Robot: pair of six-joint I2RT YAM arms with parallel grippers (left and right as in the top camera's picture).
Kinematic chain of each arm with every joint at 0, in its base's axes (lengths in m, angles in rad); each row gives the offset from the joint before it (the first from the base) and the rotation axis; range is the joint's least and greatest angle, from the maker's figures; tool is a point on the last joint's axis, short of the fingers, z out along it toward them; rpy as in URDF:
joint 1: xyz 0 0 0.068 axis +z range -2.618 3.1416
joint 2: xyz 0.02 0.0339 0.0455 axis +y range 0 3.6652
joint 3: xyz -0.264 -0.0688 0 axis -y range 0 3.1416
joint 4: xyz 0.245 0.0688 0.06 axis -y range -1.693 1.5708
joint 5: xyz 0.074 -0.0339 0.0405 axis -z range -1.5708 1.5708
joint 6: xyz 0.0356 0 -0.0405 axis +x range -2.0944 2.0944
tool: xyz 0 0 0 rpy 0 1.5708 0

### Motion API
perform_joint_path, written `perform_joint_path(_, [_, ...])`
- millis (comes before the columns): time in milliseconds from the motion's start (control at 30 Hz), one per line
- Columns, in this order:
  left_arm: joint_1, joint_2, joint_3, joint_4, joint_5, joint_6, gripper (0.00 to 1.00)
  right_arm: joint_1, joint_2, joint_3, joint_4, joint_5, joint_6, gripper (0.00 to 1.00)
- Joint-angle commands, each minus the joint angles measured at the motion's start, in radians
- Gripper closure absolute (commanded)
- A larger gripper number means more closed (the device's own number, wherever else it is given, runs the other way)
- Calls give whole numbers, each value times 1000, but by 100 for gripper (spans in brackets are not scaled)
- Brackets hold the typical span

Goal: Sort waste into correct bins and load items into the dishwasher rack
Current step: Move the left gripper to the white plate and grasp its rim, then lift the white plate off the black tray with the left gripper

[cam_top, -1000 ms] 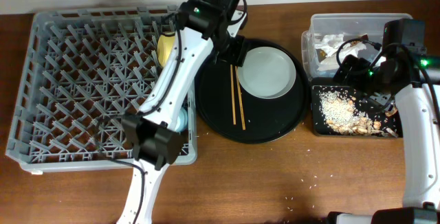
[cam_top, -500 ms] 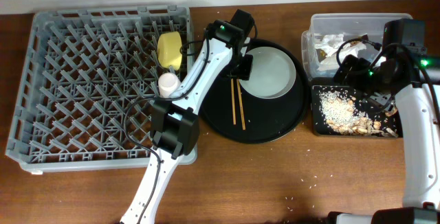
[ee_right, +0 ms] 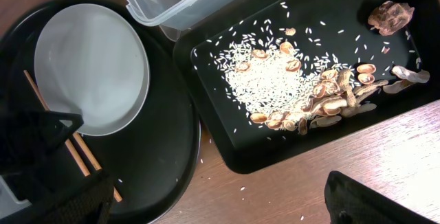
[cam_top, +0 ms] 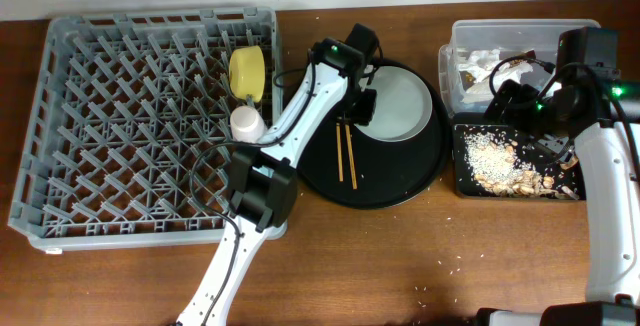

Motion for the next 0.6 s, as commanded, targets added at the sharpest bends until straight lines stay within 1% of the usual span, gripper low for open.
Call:
perform_joint_path(0, [-9, 21, 2, 7, 10, -6, 62, -5, 2, 10, 0, 11, 0, 2])
perform_joint_path(33, [-9, 23, 3, 13, 10, -6, 65, -5, 2, 10, 0, 11, 0, 2])
perform_joint_path(200, [-13, 56, 2, 29, 7, -6, 71, -5, 2, 10, 0, 11, 0, 2])
perform_joint_path(367, [-13, 69, 3, 51, 7, -6, 82, -5, 2, 10, 0, 11, 0, 2])
perform_joint_path(400, [-13, 69, 3, 55, 7, -6, 86, -5, 2, 10, 0, 11, 0, 2])
perform_joint_path(467, [-12, 69, 3, 56, 8, -6, 99, -5, 2, 10, 0, 11, 0, 2])
perform_joint_path(567, [0, 68, 33, 46, 11, -6, 99, -5, 2, 10, 0, 11, 0, 2])
